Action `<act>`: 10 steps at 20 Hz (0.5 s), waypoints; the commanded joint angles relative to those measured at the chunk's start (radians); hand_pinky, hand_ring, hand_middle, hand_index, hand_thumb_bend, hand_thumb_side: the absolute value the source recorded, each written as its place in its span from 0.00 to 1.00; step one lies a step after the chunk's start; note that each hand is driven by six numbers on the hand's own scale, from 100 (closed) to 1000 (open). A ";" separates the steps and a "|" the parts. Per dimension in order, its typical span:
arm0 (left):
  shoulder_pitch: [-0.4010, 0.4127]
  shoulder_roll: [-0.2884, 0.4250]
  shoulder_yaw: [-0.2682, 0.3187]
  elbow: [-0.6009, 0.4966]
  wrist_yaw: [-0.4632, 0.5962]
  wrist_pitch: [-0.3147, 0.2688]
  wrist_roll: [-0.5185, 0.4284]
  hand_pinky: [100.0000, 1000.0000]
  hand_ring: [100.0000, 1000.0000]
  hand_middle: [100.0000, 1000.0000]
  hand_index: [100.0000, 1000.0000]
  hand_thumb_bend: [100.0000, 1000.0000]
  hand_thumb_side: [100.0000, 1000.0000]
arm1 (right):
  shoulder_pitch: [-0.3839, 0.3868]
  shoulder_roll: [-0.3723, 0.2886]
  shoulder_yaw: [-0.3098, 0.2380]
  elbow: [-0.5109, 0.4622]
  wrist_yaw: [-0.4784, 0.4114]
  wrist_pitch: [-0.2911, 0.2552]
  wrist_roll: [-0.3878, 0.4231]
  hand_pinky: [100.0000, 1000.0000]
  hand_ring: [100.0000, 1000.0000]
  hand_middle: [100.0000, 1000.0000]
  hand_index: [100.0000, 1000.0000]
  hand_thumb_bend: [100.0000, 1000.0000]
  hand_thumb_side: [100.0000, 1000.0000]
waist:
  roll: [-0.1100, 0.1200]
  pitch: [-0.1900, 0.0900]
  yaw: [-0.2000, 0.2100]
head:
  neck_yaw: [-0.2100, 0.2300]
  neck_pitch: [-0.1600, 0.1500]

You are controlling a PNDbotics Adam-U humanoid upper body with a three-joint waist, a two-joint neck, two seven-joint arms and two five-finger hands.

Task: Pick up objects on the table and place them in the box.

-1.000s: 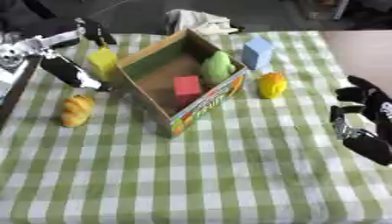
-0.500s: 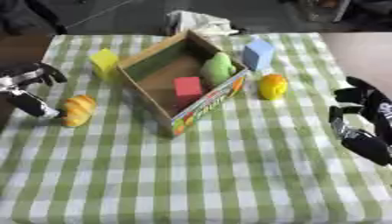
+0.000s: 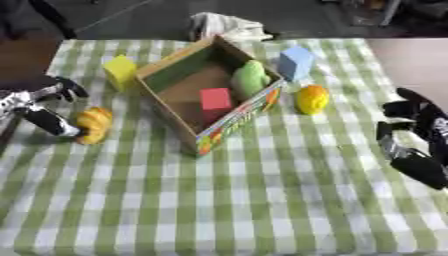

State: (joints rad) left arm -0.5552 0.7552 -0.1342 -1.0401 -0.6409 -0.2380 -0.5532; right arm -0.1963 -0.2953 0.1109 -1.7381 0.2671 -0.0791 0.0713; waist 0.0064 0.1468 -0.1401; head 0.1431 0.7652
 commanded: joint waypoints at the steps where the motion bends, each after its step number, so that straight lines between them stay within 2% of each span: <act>1: -0.015 0.016 -0.011 -0.003 -0.008 -0.021 -0.064 0.76 0.65 0.65 0.73 0.33 0.07 | -0.009 -0.015 -0.009 -0.007 0.001 -0.002 0.001 0.69 0.77 0.72 0.95 0.06 0.19 | 0.004 -0.013 -0.004 | 0.001 0.005; 2: -0.013 0.018 -0.011 -0.010 -0.010 -0.024 -0.075 0.75 0.62 0.61 0.70 0.30 0.05 | -0.009 -0.015 -0.009 -0.006 0.002 -0.002 0.001 0.69 0.77 0.72 0.95 0.06 0.19 | 0.005 -0.013 -0.004 | -0.001 0.005; 3: -0.012 0.020 -0.009 -0.019 -0.010 -0.024 -0.077 0.70 0.54 0.52 0.63 0.23 0.01 | -0.009 -0.015 -0.009 -0.006 0.002 -0.002 0.000 0.69 0.77 0.72 0.95 0.06 0.19 | 0.006 -0.014 -0.004 | -0.001 0.005; 5: -0.009 0.025 0.001 -0.054 -0.002 -0.019 -0.060 0.64 0.45 0.42 0.52 0.19 0.00 | -0.008 -0.016 -0.010 -0.005 0.003 -0.001 -0.001 0.69 0.77 0.72 0.95 0.06 0.19 | 0.007 -0.014 -0.004 | -0.003 0.005; 10: -0.040 0.054 0.044 -0.209 0.059 0.009 0.002 0.65 0.44 0.41 0.50 0.21 0.00 | -0.007 -0.016 -0.011 -0.004 0.003 0.002 -0.004 0.69 0.77 0.72 0.95 0.05 0.18 | 0.006 -0.017 -0.001 | -0.002 0.005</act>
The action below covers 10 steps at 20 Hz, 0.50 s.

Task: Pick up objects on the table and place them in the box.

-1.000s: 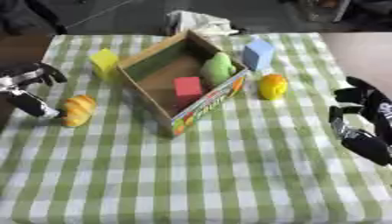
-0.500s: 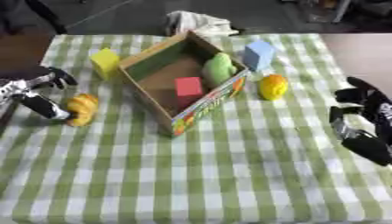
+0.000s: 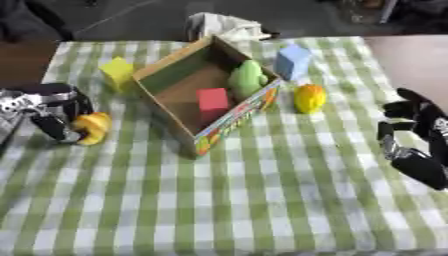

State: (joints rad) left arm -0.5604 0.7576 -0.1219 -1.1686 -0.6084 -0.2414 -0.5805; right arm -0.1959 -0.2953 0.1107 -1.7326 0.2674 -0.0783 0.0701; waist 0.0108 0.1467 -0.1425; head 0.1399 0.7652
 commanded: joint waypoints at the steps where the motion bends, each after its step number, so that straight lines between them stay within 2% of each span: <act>1: -0.051 0.056 0.038 -0.102 0.034 0.018 0.043 0.66 0.46 0.41 0.51 0.22 0.00 | -0.008 -0.016 -0.010 -0.010 0.003 0.001 -0.002 0.69 0.77 0.72 0.95 0.05 0.18 | 0.002 -0.018 0.002 | 0.003 0.005; 5: -0.168 0.029 0.032 -0.104 0.033 0.032 0.083 0.66 0.47 0.42 0.51 0.25 0.01 | -0.007 -0.013 -0.007 -0.008 0.002 0.000 0.000 0.69 0.77 0.72 0.95 0.05 0.18 | 0.002 -0.022 -0.002 | 0.006 0.005; 10: -0.303 -0.098 -0.026 0.021 -0.057 0.006 0.089 0.67 0.49 0.44 0.54 0.29 0.04 | -0.009 -0.007 0.000 -0.005 -0.002 -0.001 0.006 0.69 0.77 0.72 0.95 0.05 0.18 | -0.003 -0.024 -0.021 | 0.014 0.005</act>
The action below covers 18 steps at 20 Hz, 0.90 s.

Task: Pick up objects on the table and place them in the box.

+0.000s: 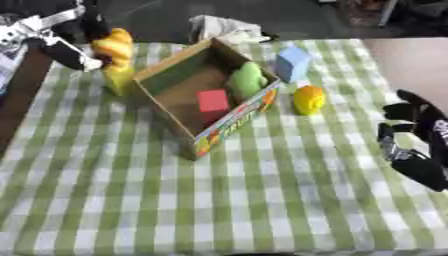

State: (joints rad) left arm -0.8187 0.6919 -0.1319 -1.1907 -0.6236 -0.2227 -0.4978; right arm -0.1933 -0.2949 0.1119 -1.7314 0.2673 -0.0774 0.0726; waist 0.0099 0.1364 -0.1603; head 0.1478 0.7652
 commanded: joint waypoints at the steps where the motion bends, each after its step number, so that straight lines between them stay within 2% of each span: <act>1: -0.062 -0.058 -0.024 0.071 -0.066 -0.021 0.010 0.67 0.50 0.45 0.55 0.31 0.05 | -0.013 -0.007 -0.001 -0.006 -0.003 -0.002 0.004 0.69 0.77 0.72 0.95 0.05 0.18 | -0.004 -0.013 -0.008 | 0.008 0.005; 3: -0.086 -0.121 -0.033 0.132 -0.100 -0.031 0.027 0.67 0.51 0.46 0.56 0.33 0.07 | -0.014 -0.005 0.001 -0.005 -0.007 -0.001 0.005 0.69 0.77 0.72 0.95 0.05 0.18 | -0.005 -0.010 -0.017 | 0.013 0.005; 6: -0.103 -0.181 -0.050 0.194 -0.166 -0.042 0.075 0.73 0.62 0.58 0.70 0.50 0.19 | -0.020 0.002 0.005 -0.005 -0.011 -0.003 0.008 0.69 0.77 0.72 0.95 0.05 0.18 | -0.009 -0.005 -0.030 | 0.017 0.005; 10: -0.102 -0.198 -0.051 0.207 -0.205 -0.048 0.140 0.76 0.70 0.68 0.80 0.73 0.39 | -0.018 0.001 0.002 -0.004 -0.014 -0.001 0.007 0.69 0.77 0.72 0.95 0.05 0.18 | -0.010 -0.002 -0.034 | 0.016 0.005; 12: -0.099 -0.186 -0.042 0.200 -0.185 -0.040 0.159 0.77 0.72 0.71 0.82 0.80 0.46 | -0.017 0.001 0.000 -0.003 -0.015 -0.001 0.004 0.69 0.77 0.72 0.95 0.05 0.18 | -0.008 -0.002 -0.031 | 0.016 0.005; 14: -0.095 -0.166 -0.033 0.183 -0.149 -0.031 0.161 0.78 0.73 0.72 0.83 0.81 0.48 | -0.016 0.001 0.001 -0.003 -0.015 -0.001 0.004 0.69 0.77 0.72 0.95 0.05 0.18 | -0.007 -0.003 -0.027 | 0.012 0.005; 18: -0.093 -0.098 0.001 0.130 -0.088 0.003 0.161 0.77 0.71 0.70 0.81 0.75 0.44 | -0.014 -0.002 0.000 -0.001 -0.015 -0.002 0.004 0.69 0.77 0.72 0.95 0.05 0.18 | -0.004 -0.003 -0.020 | 0.011 0.005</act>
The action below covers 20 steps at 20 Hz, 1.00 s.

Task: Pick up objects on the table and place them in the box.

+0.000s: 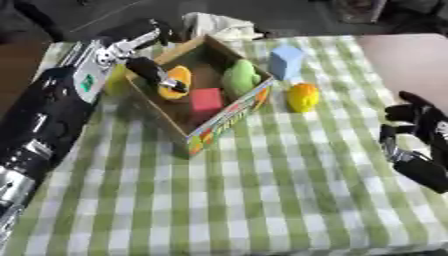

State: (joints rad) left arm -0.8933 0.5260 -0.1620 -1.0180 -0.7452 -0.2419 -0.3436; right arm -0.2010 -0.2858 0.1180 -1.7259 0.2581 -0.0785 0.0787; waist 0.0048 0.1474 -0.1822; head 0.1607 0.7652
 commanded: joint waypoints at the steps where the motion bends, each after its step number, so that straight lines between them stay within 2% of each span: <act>1: -0.017 0.085 0.044 -0.050 0.041 0.037 0.014 0.77 0.70 0.70 0.80 0.74 0.44 | -0.005 -0.012 -0.007 -0.006 -0.005 0.000 -0.003 0.69 0.77 0.72 0.95 0.05 0.18 | 0.001 -0.014 0.004 | -0.002 0.005; 4: -0.014 0.122 0.094 -0.017 0.031 0.110 0.057 0.76 0.69 0.69 0.80 0.76 0.42 | -0.003 -0.014 -0.008 -0.005 -0.006 0.000 -0.005 0.69 0.77 0.72 0.95 0.04 0.18 | 0.003 -0.013 0.008 | -0.003 0.005; 8: -0.004 0.117 0.154 0.128 0.010 0.235 0.134 0.76 0.71 0.71 0.82 0.78 0.41 | -0.003 -0.011 -0.008 -0.003 -0.007 -0.001 -0.005 0.69 0.77 0.72 0.95 0.04 0.19 | 0.004 -0.012 0.007 | -0.005 0.005; 10: 0.002 0.113 0.170 0.184 0.015 0.269 0.142 0.77 0.72 0.72 0.83 0.78 0.41 | -0.003 -0.011 -0.008 -0.002 -0.008 -0.001 -0.005 0.69 0.77 0.72 0.95 0.03 0.19 | 0.003 -0.011 0.006 | -0.007 0.005; 14: 0.004 0.108 0.187 0.250 0.006 0.293 0.127 0.77 0.72 0.72 0.83 0.77 0.40 | -0.002 -0.011 -0.009 -0.001 -0.010 -0.001 -0.006 0.69 0.77 0.72 0.95 0.03 0.19 | 0.001 -0.010 0.004 | -0.005 0.005; 20: 0.012 0.096 0.191 0.285 -0.001 0.288 0.091 0.77 0.72 0.73 0.83 0.78 0.39 | -0.004 -0.009 -0.008 -0.001 -0.012 -0.001 -0.004 0.69 0.77 0.72 0.95 0.03 0.19 | -0.003 -0.009 0.003 | -0.004 0.005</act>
State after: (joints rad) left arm -0.8676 0.6043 0.0183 -0.7272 -0.7390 0.0469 -0.2444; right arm -0.1936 -0.2859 0.1175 -1.7192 0.2523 -0.0777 0.0765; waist 0.0031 0.1516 -0.1784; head 0.1563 0.7652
